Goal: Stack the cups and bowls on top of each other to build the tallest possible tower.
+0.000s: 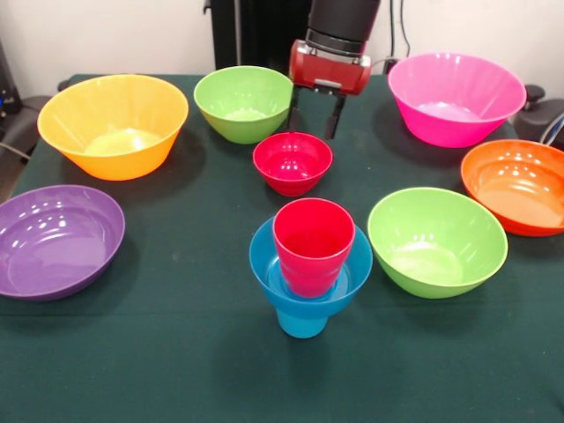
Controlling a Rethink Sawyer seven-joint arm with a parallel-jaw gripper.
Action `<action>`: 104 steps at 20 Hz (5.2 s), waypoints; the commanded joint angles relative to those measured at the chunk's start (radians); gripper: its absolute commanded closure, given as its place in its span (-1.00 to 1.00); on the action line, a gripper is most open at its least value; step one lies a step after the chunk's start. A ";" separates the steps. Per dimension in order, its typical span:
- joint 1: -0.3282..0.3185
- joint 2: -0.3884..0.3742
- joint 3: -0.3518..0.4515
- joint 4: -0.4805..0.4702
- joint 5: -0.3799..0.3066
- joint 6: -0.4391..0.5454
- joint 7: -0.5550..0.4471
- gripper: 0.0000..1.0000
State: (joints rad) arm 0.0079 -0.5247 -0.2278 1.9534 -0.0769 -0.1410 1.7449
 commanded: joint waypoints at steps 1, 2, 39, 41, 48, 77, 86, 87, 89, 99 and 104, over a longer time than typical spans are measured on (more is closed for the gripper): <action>0.039 0.066 0.092 -0.101 0.078 0.106 0.159 -1.00; 0.042 0.076 0.091 -0.109 0.083 0.103 0.157 -1.00; 0.041 0.199 0.086 -0.245 0.128 0.201 0.121 1.00; 0.046 0.200 0.081 -0.249 0.134 0.213 0.124 1.00; 0.086 0.211 0.044 -0.282 0.167 0.252 0.147 1.00; 0.308 0.153 -0.246 -0.871 0.225 1.115 0.240 1.00; 0.237 0.244 -0.292 -1.180 0.222 1.355 0.254 1.00; 0.228 0.248 -0.295 -1.196 0.222 1.366 0.250 1.00; 0.198 0.260 -0.303 -1.246 0.226 1.405 0.241 1.00; 0.044 0.376 -0.353 -1.568 0.263 1.579 0.195 1.00; 0.001 0.479 -0.414 -1.770 0.332 1.644 0.184 1.00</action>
State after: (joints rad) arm 0.0427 -0.1736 -0.6416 0.4407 0.2036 1.3443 1.8449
